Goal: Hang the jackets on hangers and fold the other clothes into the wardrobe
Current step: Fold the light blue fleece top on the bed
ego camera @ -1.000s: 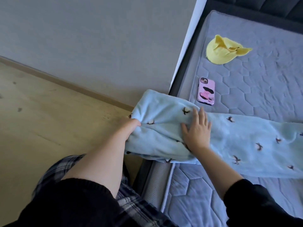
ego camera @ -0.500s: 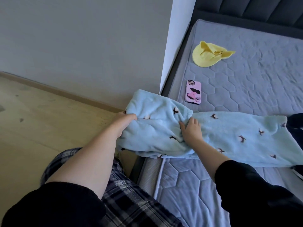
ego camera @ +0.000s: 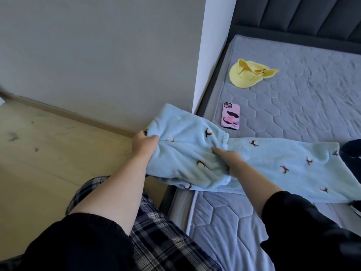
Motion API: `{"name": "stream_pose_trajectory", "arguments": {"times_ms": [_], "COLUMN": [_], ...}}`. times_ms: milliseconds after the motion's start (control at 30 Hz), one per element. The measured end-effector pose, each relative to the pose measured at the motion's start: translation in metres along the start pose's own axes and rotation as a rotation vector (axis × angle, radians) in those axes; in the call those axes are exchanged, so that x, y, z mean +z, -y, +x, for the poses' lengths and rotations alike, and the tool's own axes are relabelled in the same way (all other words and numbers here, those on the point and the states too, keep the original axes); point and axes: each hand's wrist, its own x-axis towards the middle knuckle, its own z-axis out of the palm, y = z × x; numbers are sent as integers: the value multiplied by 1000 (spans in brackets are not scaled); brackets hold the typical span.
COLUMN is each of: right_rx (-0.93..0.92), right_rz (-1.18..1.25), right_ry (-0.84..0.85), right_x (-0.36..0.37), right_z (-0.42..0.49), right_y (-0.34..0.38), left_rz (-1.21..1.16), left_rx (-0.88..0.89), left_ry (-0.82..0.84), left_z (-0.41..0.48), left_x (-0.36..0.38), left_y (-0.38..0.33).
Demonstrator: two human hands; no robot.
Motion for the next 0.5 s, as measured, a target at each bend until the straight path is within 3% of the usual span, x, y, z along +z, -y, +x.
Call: {"name": "stream_pose_trajectory", "arguments": {"times_ms": [133, 200, 300, 500], "right_rx": [99, 98, 82, -49], "right_rz": [180, 174, 138, 119], "right_ry": [286, 338, 276, 60], "right_x": [15, 39, 68, 48], "right_z": [-9, -12, -9, -3], "right_y": [10, 15, 19, 29], "left_rz": [49, 71, 101, 208], "left_rx": [5, 17, 52, 147], "left_ry": [-233, -357, -402, -281], "left_z": [2, 4, 10, 10], "left_x": [-7, -15, -25, -27], "left_y": [5, 6, 9, 20]}}
